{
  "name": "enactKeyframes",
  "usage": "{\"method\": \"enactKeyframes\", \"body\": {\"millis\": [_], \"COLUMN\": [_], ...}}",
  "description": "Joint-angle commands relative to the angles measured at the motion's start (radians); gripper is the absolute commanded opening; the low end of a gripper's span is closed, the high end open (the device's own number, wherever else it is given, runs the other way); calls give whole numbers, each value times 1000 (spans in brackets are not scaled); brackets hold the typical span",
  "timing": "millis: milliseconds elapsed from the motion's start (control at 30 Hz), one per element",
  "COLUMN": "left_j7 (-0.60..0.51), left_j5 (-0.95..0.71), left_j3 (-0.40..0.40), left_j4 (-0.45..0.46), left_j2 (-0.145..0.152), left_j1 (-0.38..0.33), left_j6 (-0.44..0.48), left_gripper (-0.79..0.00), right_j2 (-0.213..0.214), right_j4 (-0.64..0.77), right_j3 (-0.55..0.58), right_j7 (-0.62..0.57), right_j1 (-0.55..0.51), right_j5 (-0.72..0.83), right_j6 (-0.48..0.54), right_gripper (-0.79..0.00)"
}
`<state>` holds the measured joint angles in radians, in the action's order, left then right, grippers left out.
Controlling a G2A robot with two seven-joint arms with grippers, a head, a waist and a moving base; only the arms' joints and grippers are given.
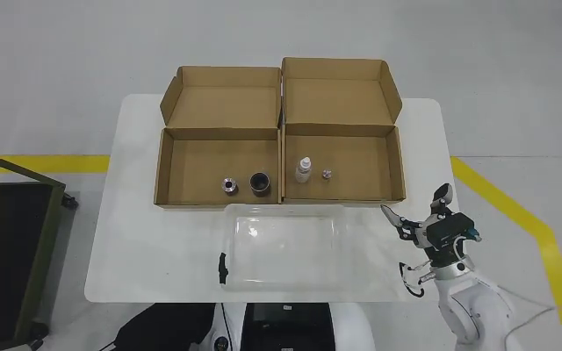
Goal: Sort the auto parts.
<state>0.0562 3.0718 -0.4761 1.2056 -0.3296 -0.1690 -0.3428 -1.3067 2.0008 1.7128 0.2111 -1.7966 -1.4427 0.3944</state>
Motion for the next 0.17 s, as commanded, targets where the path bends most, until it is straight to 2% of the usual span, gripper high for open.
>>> {"method": "enactKeyframes", "body": {"millis": [0,133], "left_j7": [0,0], "left_j5": [0,0], "left_j3": [0,0], "left_j4": [0,0], "left_j2": [0,0], "left_j1": [0,0], "left_j6": [0,0], "left_gripper": [-1,-1], "right_j2": [0,0], "right_j4": [0,0], "right_j3": [0,0], "right_j7": [0,0], "right_j1": [0,0], "right_j5": [0,0], "right_j6": [0,0], "right_gripper": [0,0]}}
